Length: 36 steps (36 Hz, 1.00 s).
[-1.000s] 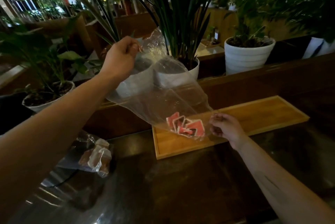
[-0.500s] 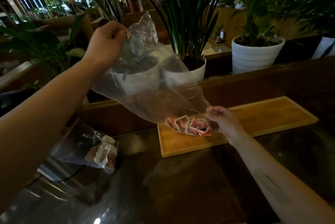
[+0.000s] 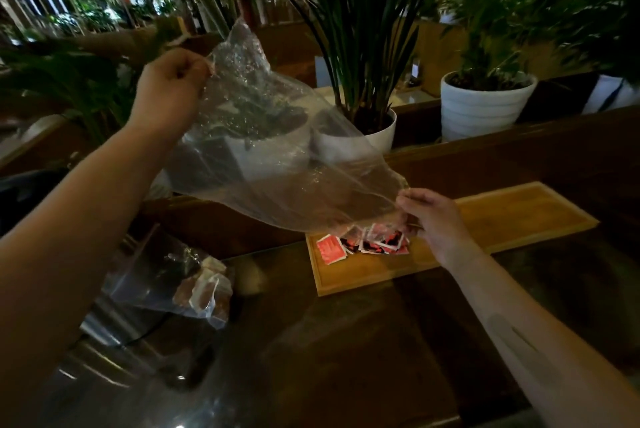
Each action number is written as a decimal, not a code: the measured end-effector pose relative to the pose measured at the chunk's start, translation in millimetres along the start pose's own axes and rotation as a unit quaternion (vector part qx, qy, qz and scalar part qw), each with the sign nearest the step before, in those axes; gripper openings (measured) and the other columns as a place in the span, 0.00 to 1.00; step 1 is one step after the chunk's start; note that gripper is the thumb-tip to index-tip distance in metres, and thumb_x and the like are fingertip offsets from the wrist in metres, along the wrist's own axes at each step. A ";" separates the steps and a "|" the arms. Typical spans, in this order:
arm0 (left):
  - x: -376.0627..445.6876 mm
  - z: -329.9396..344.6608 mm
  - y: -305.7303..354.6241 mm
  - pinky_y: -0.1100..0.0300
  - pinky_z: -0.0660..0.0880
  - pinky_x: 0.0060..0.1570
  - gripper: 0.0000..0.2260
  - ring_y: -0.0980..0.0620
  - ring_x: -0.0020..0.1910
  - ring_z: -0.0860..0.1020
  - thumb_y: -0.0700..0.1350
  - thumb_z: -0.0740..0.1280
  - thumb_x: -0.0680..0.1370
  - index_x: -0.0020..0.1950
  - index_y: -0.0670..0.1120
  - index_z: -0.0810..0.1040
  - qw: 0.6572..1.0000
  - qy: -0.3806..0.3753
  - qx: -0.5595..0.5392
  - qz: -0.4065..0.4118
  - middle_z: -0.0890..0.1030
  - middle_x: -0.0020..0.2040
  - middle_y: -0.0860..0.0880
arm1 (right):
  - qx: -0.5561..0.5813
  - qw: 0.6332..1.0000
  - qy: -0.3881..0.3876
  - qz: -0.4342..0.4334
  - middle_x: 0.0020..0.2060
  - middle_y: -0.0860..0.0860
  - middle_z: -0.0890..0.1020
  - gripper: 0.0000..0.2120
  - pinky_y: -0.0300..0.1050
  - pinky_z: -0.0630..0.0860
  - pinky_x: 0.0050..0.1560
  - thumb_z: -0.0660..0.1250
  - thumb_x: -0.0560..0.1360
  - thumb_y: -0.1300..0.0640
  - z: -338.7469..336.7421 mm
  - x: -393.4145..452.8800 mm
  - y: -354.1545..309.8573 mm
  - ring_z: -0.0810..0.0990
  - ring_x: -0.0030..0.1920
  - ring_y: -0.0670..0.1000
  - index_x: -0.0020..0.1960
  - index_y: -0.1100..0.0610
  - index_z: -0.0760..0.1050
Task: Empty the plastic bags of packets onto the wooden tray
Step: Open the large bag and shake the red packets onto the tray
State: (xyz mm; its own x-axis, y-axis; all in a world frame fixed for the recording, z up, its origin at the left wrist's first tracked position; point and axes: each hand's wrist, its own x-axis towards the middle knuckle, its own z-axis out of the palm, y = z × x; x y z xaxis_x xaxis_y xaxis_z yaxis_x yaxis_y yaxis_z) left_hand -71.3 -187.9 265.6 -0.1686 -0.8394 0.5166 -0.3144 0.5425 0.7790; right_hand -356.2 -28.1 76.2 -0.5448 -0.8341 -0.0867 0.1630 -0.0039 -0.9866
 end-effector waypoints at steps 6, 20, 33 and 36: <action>-37.8 17.5 -32.6 0.54 0.77 0.42 0.10 0.53 0.40 0.80 0.48 0.61 0.81 0.44 0.57 0.80 0.988 0.020 -0.114 -0.106 0.82 0.41 0.52 | -0.026 0.998 0.063 -0.019 0.44 0.52 0.84 0.08 0.48 0.78 0.44 0.68 0.76 0.51 -20.4 -10.6 -7.1 0.82 0.45 0.52 0.51 0.55 0.80; -125.0 113.1 -100.3 0.53 0.77 0.41 0.08 0.52 0.38 0.80 0.44 0.60 0.83 0.50 0.46 0.78 0.877 -0.056 -0.338 -0.336 0.81 0.40 0.48 | -0.028 0.994 0.100 -0.035 0.46 0.55 0.83 0.07 0.54 0.76 0.55 0.72 0.70 0.54 -118.8 -83.6 -12.8 0.80 0.50 0.57 0.47 0.49 0.84; -161.1 192.0 -77.9 0.47 0.80 0.50 0.09 0.45 0.50 0.83 0.46 0.67 0.79 0.59 0.51 0.79 0.908 -0.274 -0.217 -0.231 0.83 0.54 0.47 | -0.063 0.950 0.297 -0.072 0.46 0.55 0.85 0.07 0.50 0.80 0.50 0.71 0.73 0.60 -219.4 -111.8 -31.7 0.83 0.47 0.54 0.51 0.56 0.82; -166.2 218.0 -67.8 0.49 0.81 0.51 0.12 0.47 0.50 0.83 0.43 0.68 0.79 0.62 0.49 0.77 0.906 -0.312 -0.192 -0.210 0.83 0.54 0.48 | -0.063 0.942 0.323 -0.071 0.49 0.56 0.84 0.07 0.50 0.79 0.51 0.71 0.73 0.59 -249.7 -112.8 -33.1 0.83 0.50 0.55 0.51 0.54 0.82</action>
State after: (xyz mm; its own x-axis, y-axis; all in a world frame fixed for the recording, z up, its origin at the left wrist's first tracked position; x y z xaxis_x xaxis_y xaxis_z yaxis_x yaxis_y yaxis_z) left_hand -225.7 -92.0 49.4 -0.6428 -0.7634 -0.0637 -0.1463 0.0407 0.9884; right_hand -505.6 203.9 84.2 -0.9473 -0.3198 0.0209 -0.0254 0.0101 -0.9996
